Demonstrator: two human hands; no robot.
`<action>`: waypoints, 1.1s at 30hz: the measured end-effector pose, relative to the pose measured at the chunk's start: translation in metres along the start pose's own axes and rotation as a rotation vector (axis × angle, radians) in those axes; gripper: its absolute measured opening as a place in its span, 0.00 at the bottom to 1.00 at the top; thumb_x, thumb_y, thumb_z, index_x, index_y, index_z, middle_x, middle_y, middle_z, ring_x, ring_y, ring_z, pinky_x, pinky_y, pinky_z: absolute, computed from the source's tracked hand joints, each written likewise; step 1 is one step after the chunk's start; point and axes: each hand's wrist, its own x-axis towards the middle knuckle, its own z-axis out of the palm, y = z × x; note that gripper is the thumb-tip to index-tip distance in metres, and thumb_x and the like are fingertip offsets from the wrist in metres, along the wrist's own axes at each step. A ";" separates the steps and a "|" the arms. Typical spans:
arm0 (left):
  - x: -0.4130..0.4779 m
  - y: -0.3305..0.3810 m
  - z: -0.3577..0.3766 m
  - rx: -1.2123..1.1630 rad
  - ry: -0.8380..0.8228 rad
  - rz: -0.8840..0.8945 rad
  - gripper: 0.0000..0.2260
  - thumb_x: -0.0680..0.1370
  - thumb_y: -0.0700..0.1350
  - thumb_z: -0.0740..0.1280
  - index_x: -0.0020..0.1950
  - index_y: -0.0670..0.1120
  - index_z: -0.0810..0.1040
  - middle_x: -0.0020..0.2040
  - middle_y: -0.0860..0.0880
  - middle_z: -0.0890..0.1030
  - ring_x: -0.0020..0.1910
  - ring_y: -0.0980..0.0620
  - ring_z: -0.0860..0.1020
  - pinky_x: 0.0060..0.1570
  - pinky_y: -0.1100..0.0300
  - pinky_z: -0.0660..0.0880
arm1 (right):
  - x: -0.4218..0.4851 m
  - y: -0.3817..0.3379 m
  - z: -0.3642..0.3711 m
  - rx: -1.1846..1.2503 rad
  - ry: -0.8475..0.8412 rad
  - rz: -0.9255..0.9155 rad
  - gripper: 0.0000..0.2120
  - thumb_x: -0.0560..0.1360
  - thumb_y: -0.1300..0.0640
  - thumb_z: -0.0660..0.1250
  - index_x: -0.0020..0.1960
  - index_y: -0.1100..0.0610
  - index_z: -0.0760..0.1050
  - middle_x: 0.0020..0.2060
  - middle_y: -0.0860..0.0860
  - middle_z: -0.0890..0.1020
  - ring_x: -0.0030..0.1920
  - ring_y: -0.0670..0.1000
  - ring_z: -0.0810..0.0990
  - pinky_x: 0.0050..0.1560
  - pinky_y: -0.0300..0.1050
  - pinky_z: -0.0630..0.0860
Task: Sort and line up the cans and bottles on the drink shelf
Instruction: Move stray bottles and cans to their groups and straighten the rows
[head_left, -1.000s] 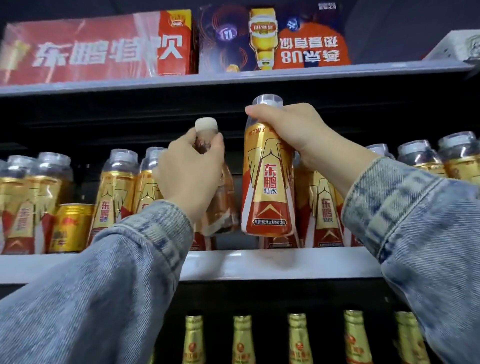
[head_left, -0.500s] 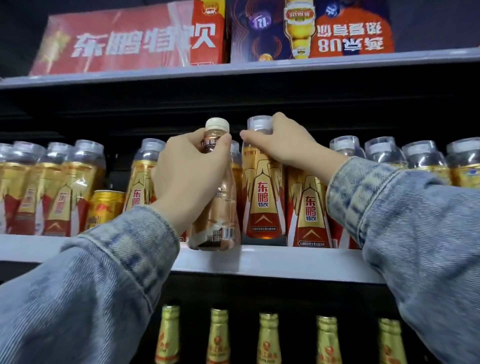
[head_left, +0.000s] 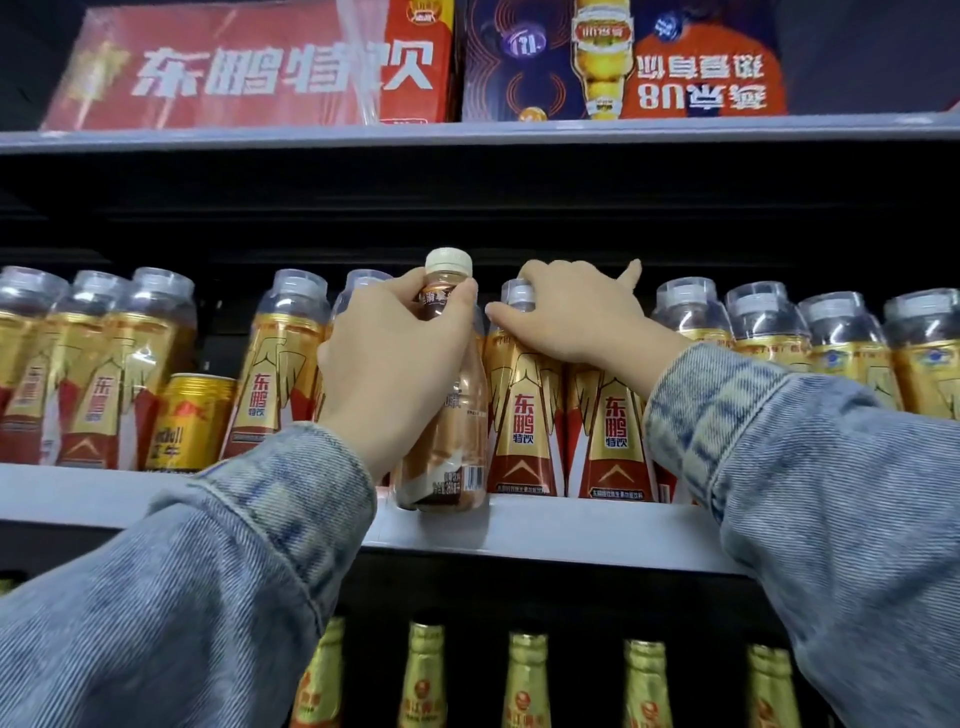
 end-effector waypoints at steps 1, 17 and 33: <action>0.000 0.000 0.001 -0.016 0.000 -0.003 0.12 0.71 0.66 0.58 0.38 0.64 0.77 0.32 0.56 0.82 0.40 0.53 0.81 0.51 0.42 0.76 | -0.001 0.000 0.001 -0.002 -0.002 0.007 0.28 0.75 0.34 0.53 0.64 0.52 0.70 0.54 0.51 0.79 0.62 0.56 0.74 0.68 0.74 0.45; -0.017 0.047 0.034 -0.573 -0.222 -0.137 0.32 0.63 0.57 0.77 0.65 0.53 0.75 0.59 0.51 0.78 0.57 0.52 0.78 0.58 0.53 0.76 | -0.104 0.027 -0.054 1.161 -0.395 0.148 0.18 0.68 0.41 0.69 0.56 0.46 0.77 0.49 0.47 0.85 0.52 0.48 0.83 0.55 0.53 0.78; -0.165 0.139 0.156 -0.820 -0.936 -0.278 0.39 0.52 0.77 0.62 0.58 0.59 0.72 0.52 0.58 0.80 0.50 0.59 0.78 0.57 0.54 0.73 | -0.233 0.194 -0.119 1.070 -0.010 0.624 0.16 0.71 0.52 0.69 0.54 0.61 0.77 0.44 0.55 0.84 0.45 0.53 0.83 0.52 0.51 0.78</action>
